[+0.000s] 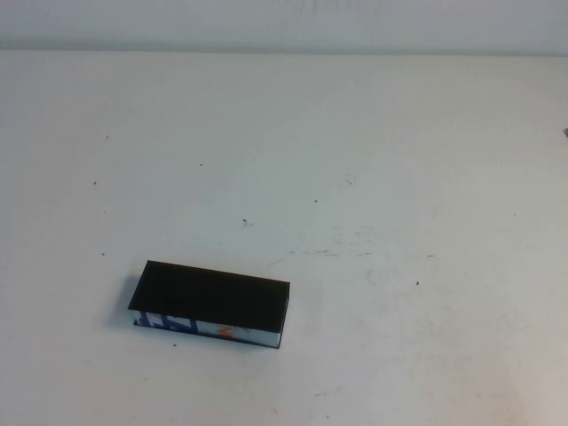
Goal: Return glasses to glasses case
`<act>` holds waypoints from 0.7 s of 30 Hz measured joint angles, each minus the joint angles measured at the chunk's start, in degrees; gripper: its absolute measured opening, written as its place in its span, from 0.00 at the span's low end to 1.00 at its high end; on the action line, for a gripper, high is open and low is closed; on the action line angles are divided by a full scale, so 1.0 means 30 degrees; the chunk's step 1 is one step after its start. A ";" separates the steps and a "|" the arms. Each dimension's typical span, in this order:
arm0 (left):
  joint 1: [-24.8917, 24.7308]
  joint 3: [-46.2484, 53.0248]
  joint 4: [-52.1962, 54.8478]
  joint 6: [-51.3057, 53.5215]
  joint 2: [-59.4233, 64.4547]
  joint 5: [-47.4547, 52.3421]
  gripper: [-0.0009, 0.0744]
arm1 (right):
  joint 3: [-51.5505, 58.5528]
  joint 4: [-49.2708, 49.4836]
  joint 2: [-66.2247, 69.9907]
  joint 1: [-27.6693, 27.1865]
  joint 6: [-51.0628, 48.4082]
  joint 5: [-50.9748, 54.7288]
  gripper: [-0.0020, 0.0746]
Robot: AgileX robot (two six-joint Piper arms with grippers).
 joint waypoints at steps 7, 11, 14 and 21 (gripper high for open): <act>0.2903 -0.0196 2.1122 -2.0143 -0.0700 0.4018 0.01 | 0.0000 0.0043 0.0000 0.0000 0.0000 0.0000 0.01; 0.3169 -0.0014 2.4627 -2.4223 -0.1437 0.6948 0.01 | 0.0000 0.0043 0.0000 0.0000 0.0000 0.0000 0.01; 0.3169 -0.0014 2.5133 -2.4861 -0.1437 0.7319 0.01 | 0.0000 0.0043 -0.0008 0.0000 0.0000 0.0000 0.01; 0.3199 -0.0014 2.5250 -2.5037 -0.1437 0.7404 0.01 | 0.0000 0.0043 -0.0008 0.0000 0.0000 0.0000 0.01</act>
